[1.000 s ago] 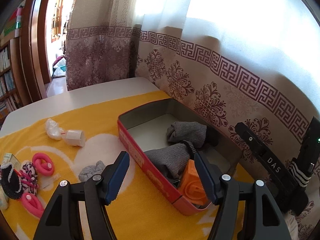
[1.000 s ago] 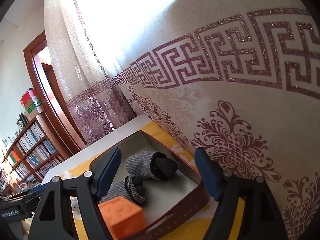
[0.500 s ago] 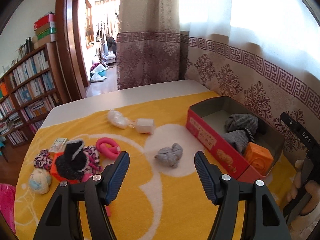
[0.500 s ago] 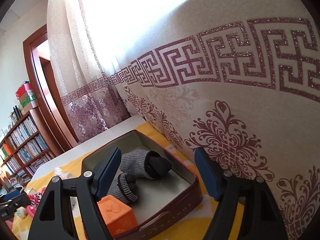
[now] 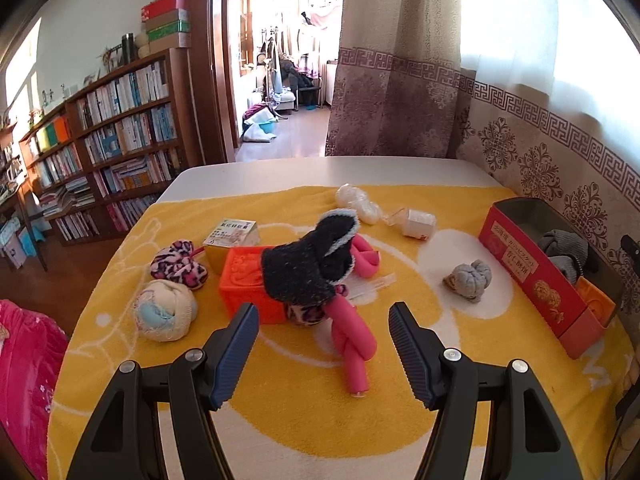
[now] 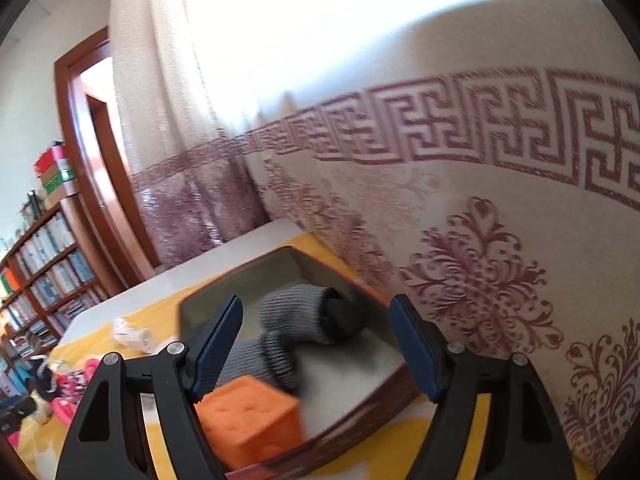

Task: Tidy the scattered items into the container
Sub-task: 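Withdraw both open tools from the tin back over the blanket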

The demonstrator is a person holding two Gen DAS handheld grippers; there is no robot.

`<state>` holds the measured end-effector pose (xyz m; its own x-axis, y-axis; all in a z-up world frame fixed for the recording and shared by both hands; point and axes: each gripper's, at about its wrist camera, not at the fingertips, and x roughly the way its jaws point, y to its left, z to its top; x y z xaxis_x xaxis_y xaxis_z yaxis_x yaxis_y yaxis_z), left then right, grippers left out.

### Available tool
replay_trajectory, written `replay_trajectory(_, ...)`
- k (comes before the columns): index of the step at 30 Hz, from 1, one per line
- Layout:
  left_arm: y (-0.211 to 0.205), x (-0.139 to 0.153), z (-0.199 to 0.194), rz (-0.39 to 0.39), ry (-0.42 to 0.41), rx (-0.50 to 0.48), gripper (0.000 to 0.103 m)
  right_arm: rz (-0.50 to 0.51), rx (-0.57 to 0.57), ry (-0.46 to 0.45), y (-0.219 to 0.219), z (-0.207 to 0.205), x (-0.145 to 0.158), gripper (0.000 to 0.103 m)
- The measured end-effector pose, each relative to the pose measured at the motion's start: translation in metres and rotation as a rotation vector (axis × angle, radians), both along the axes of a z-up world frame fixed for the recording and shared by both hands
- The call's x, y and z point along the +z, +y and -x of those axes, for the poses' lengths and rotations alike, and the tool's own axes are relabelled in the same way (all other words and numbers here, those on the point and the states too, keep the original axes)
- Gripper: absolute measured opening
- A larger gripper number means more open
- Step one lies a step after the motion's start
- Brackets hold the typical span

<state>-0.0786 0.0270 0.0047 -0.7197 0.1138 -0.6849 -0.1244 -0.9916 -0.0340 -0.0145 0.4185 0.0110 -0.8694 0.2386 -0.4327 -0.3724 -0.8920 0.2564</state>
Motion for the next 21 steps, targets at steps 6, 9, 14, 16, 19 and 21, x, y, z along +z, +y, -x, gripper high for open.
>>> replay_trajectory(6, -0.030, -0.007, 0.001, -0.042, -0.009, 0.033, 0.069, -0.007, 0.214, -0.023, -0.052, 0.012, 0.017, 0.079)
replay_trajectory(9, -0.049, -0.009, 0.002, -0.054, -0.013, 0.060, 0.069, -0.001, 0.320, -0.049, -0.080, 0.023, 0.019, 0.080)
replay_trajectory(14, -0.082, -0.016, 0.006, -0.044, -0.035, 0.126, 0.069, 0.034, 0.465, -0.110, -0.122, 0.041, 0.009, 0.080)
replay_trajectory(16, -0.091, -0.019, 0.008, -0.039, -0.047, 0.143, 0.069, 0.045, 0.496, -0.132, -0.135, 0.046, 0.003, 0.080)
replay_trajectory(19, -0.101, -0.024, 0.011, -0.026, -0.067, 0.154, 0.069, 0.035, 0.520, -0.164, -0.152, 0.057, -0.006, 0.080)
replay_trajectory(21, -0.104, -0.027, 0.014, -0.018, -0.075, 0.158, 0.069, 0.035, 0.536, -0.182, -0.160, 0.061, -0.010, 0.080)
